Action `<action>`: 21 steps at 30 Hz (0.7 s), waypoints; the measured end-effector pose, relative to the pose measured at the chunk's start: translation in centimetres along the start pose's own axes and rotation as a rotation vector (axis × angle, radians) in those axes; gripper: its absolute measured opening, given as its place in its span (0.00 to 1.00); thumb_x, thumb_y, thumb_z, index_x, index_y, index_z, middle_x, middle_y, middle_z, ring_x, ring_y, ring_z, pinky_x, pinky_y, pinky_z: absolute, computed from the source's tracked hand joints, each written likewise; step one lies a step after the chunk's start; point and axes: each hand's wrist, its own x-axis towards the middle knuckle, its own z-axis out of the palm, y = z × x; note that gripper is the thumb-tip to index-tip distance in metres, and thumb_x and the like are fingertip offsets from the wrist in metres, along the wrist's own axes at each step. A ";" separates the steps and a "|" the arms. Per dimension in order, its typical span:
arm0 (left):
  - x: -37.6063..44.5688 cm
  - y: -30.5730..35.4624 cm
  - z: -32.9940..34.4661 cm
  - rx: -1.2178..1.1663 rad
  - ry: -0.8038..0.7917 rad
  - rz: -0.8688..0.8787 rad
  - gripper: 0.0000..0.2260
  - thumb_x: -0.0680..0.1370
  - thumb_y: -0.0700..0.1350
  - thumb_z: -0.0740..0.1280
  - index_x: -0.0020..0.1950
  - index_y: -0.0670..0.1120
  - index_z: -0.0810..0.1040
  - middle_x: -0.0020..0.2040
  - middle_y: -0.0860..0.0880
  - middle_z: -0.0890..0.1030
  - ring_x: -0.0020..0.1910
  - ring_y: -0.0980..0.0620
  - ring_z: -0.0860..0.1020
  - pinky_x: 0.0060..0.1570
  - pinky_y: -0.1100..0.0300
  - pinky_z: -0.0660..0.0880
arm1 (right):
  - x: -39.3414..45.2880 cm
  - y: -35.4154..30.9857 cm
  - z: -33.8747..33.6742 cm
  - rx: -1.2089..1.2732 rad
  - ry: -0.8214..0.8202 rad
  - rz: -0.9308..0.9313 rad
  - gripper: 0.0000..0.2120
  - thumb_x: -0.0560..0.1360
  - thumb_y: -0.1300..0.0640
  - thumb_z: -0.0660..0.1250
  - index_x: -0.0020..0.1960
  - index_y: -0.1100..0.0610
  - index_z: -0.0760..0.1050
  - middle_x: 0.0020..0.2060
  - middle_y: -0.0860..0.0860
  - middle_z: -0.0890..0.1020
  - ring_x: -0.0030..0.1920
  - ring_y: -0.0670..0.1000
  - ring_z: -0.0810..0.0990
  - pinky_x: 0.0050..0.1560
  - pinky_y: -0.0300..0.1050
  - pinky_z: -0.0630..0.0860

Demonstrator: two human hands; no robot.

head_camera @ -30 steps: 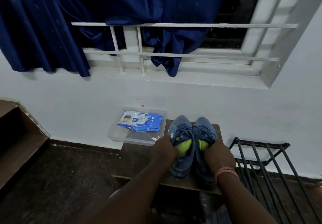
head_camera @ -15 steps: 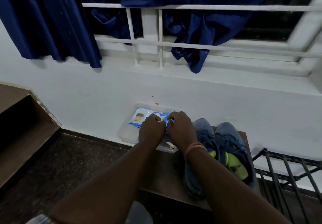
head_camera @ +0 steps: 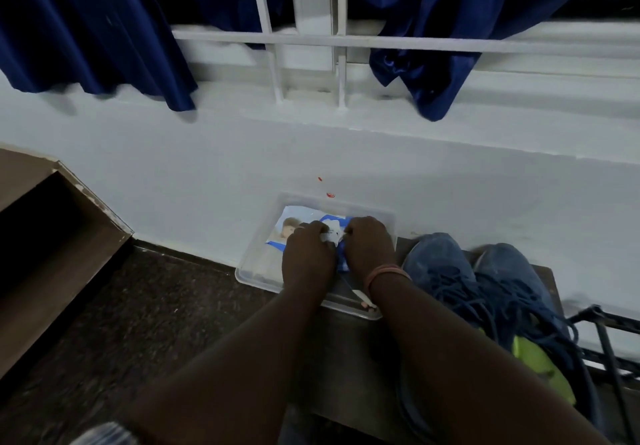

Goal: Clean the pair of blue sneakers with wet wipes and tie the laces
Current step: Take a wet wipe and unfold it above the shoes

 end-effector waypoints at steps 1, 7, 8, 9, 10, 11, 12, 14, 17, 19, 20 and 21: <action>-0.3 0.0 0.0 -0.008 -0.005 -0.001 0.15 0.78 0.42 0.66 0.65 0.47 0.80 0.60 0.48 0.82 0.58 0.49 0.80 0.57 0.54 0.76 | -0.2 0.1 -0.2 -0.003 0.012 0.023 0.08 0.76 0.64 0.63 0.52 0.64 0.79 0.53 0.60 0.81 0.54 0.59 0.80 0.49 0.46 0.72; -2.2 0.3 -0.2 -0.057 -0.006 0.005 0.17 0.78 0.41 0.66 0.67 0.46 0.80 0.64 0.48 0.81 0.61 0.48 0.79 0.62 0.53 0.75 | -1.4 -0.2 -2.9 0.117 0.097 0.127 0.11 0.76 0.66 0.63 0.58 0.63 0.74 0.54 0.60 0.80 0.55 0.61 0.78 0.45 0.42 0.67; -2.4 0.2 -0.4 -0.065 -0.007 0.006 0.17 0.78 0.41 0.66 0.67 0.46 0.79 0.64 0.48 0.81 0.62 0.48 0.78 0.63 0.53 0.75 | -1.7 -0.3 -3.5 0.167 0.125 0.150 0.11 0.76 0.65 0.63 0.57 0.63 0.74 0.54 0.60 0.80 0.54 0.60 0.79 0.45 0.42 0.67; -2.8 0.2 -0.5 -0.073 -0.012 0.012 0.17 0.78 0.41 0.66 0.67 0.46 0.79 0.64 0.48 0.81 0.62 0.48 0.78 0.63 0.52 0.75 | -2.2 -0.4 -4.1 0.217 0.148 0.168 0.10 0.76 0.64 0.63 0.57 0.64 0.74 0.53 0.60 0.81 0.53 0.59 0.79 0.44 0.42 0.66; -3.4 0.2 -0.8 -0.071 -0.012 0.025 0.16 0.79 0.41 0.67 0.66 0.46 0.79 0.63 0.48 0.81 0.61 0.48 0.78 0.62 0.53 0.75 | -2.8 -0.4 -4.6 0.259 0.166 0.176 0.08 0.76 0.63 0.63 0.54 0.64 0.75 0.51 0.59 0.81 0.50 0.58 0.78 0.44 0.41 0.66; -3.8 0.3 -1.0 -0.068 0.012 0.053 0.16 0.78 0.41 0.67 0.66 0.46 0.80 0.63 0.47 0.81 0.61 0.48 0.78 0.61 0.53 0.75 | -3.4 -0.4 -5.1 0.292 0.182 0.176 0.06 0.75 0.63 0.64 0.51 0.63 0.74 0.48 0.58 0.81 0.47 0.56 0.77 0.42 0.41 0.66; -4.4 0.4 -1.2 -0.065 0.021 0.076 0.15 0.78 0.41 0.67 0.65 0.46 0.80 0.63 0.48 0.81 0.61 0.48 0.78 0.61 0.54 0.74 | -4.2 -0.4 -5.5 0.326 0.196 0.174 0.03 0.75 0.62 0.64 0.48 0.61 0.73 0.45 0.56 0.80 0.44 0.54 0.75 0.40 0.41 0.65; -5.6 1.3 -1.5 -0.116 0.034 0.097 0.13 0.79 0.41 0.67 0.63 0.45 0.81 0.60 0.48 0.82 0.59 0.48 0.79 0.59 0.55 0.74 | -5.6 -0.2 -6.1 0.412 0.235 0.182 0.03 0.74 0.61 0.65 0.44 0.59 0.71 0.38 0.50 0.77 0.40 0.52 0.74 0.34 0.41 0.64; -6.5 3.4 -1.7 -0.339 -0.004 0.025 0.07 0.81 0.39 0.64 0.54 0.41 0.81 0.49 0.44 0.83 0.46 0.44 0.82 0.47 0.49 0.80 | -7.9 -0.1 -6.9 0.505 0.334 0.160 0.03 0.74 0.62 0.65 0.42 0.60 0.72 0.35 0.50 0.76 0.36 0.50 0.73 0.33 0.42 0.65; -6.8 4.6 -1.9 -0.447 -0.102 0.057 0.10 0.81 0.41 0.65 0.59 0.38 0.79 0.48 0.41 0.83 0.44 0.41 0.84 0.42 0.45 0.82 | -9.5 0.3 -7.2 0.526 0.386 0.114 0.02 0.74 0.63 0.64 0.43 0.59 0.72 0.34 0.49 0.76 0.36 0.49 0.73 0.34 0.41 0.65; -7.4 5.7 -2.6 -0.514 -0.127 0.024 0.12 0.83 0.47 0.64 0.59 0.40 0.79 0.47 0.42 0.84 0.44 0.43 0.85 0.43 0.45 0.83 | -10.6 0.5 -7.5 0.532 0.406 0.088 0.02 0.74 0.64 0.64 0.43 0.58 0.73 0.34 0.48 0.76 0.36 0.49 0.74 0.34 0.38 0.65; -8.3 6.9 -3.3 -0.625 -0.143 -0.027 0.13 0.83 0.52 0.64 0.55 0.43 0.81 0.44 0.45 0.84 0.42 0.46 0.85 0.43 0.48 0.84 | -11.7 0.8 -7.8 0.537 0.422 0.066 0.03 0.74 0.64 0.64 0.44 0.57 0.74 0.35 0.48 0.77 0.36 0.48 0.75 0.35 0.38 0.66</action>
